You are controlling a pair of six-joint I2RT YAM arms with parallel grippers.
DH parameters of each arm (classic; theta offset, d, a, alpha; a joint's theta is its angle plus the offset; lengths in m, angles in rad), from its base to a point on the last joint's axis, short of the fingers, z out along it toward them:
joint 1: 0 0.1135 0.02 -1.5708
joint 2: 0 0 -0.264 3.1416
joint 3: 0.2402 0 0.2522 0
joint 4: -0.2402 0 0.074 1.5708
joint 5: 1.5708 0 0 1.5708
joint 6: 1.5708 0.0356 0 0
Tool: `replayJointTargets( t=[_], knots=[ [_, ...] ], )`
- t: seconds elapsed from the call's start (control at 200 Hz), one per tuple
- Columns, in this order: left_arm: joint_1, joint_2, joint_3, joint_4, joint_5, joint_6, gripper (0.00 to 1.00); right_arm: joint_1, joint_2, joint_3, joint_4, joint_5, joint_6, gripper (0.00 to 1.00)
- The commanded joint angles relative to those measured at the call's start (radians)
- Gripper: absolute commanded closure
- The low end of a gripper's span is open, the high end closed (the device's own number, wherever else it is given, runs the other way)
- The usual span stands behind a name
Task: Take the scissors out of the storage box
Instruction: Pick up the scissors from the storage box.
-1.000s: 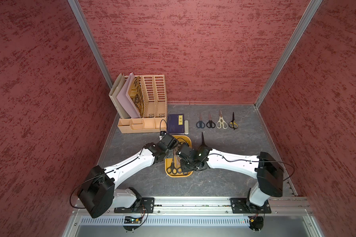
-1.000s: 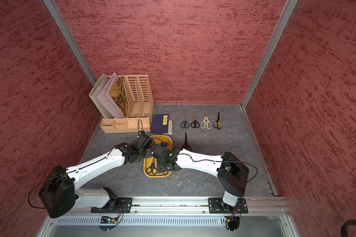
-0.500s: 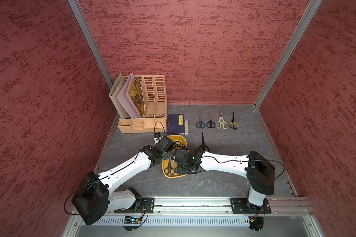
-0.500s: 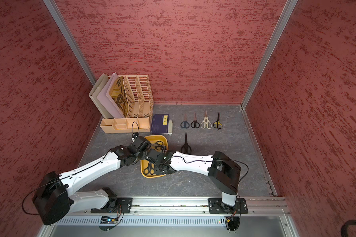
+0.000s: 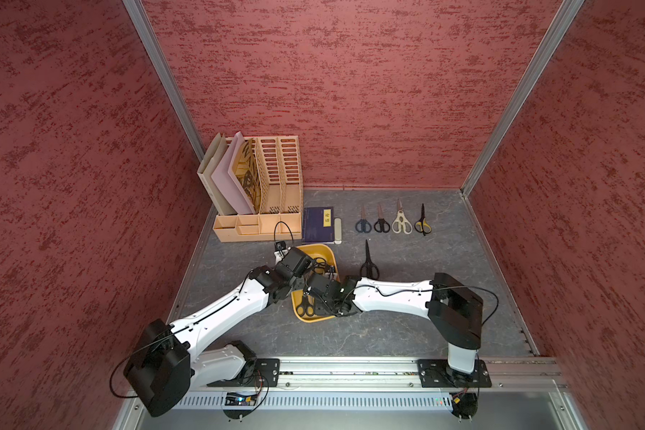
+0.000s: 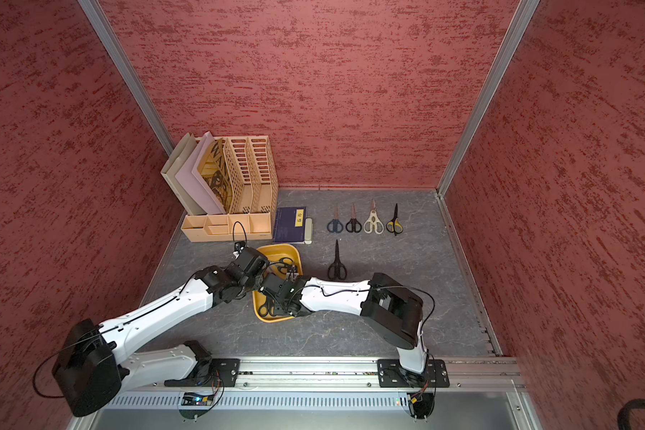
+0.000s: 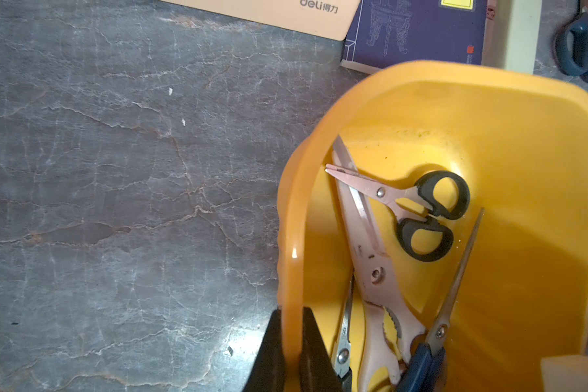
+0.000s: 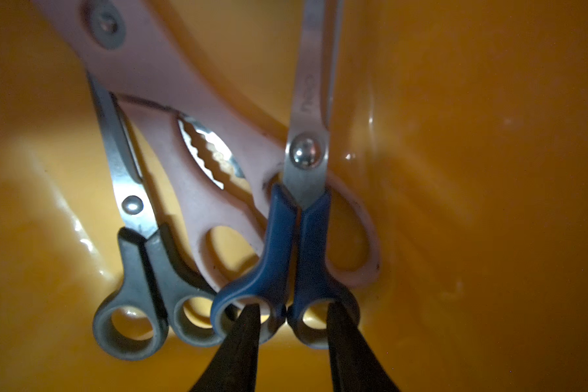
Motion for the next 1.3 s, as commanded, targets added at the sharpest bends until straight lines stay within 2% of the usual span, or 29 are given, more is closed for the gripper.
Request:
replayJointTargets(
  t=[0.0,0.155,0.341,0.476,0.676,0.927,1.107,1.292],
  knots=[
    [0.008,-0.021,-0.008,-0.003,-0.010,-0.004,1.00,0.002,0.068,-0.015,0.020,0.048,0.013,0.63],
    [0.015,-0.037,-0.010,-0.011,-0.009,-0.004,1.00,0.003,0.093,-0.010,0.007,0.066,0.022,0.64],
    [0.035,-0.056,-0.019,-0.023,0.000,-0.003,1.00,0.006,0.073,-0.032,0.022,0.098,0.021,0.82],
    [0.056,-0.068,-0.029,-0.032,0.003,0.000,1.00,0.008,0.039,-0.037,0.025,0.112,0.005,0.87],
    [0.124,-0.061,-0.032,-0.046,0.020,0.027,1.00,0.022,-0.045,-0.031,0.001,0.109,-0.039,0.88],
    [0.227,-0.037,-0.023,-0.037,0.087,0.079,1.00,0.037,-0.138,-0.036,0.007,0.046,-0.091,0.88],
    [0.244,-0.019,-0.001,-0.045,0.111,0.108,1.00,0.039,-0.203,-0.041,0.001,0.070,-0.119,0.89],
    [0.244,-0.029,0.009,-0.038,0.150,0.174,1.00,-0.004,-0.292,-0.035,-0.073,0.073,-0.276,0.90]
  ],
)
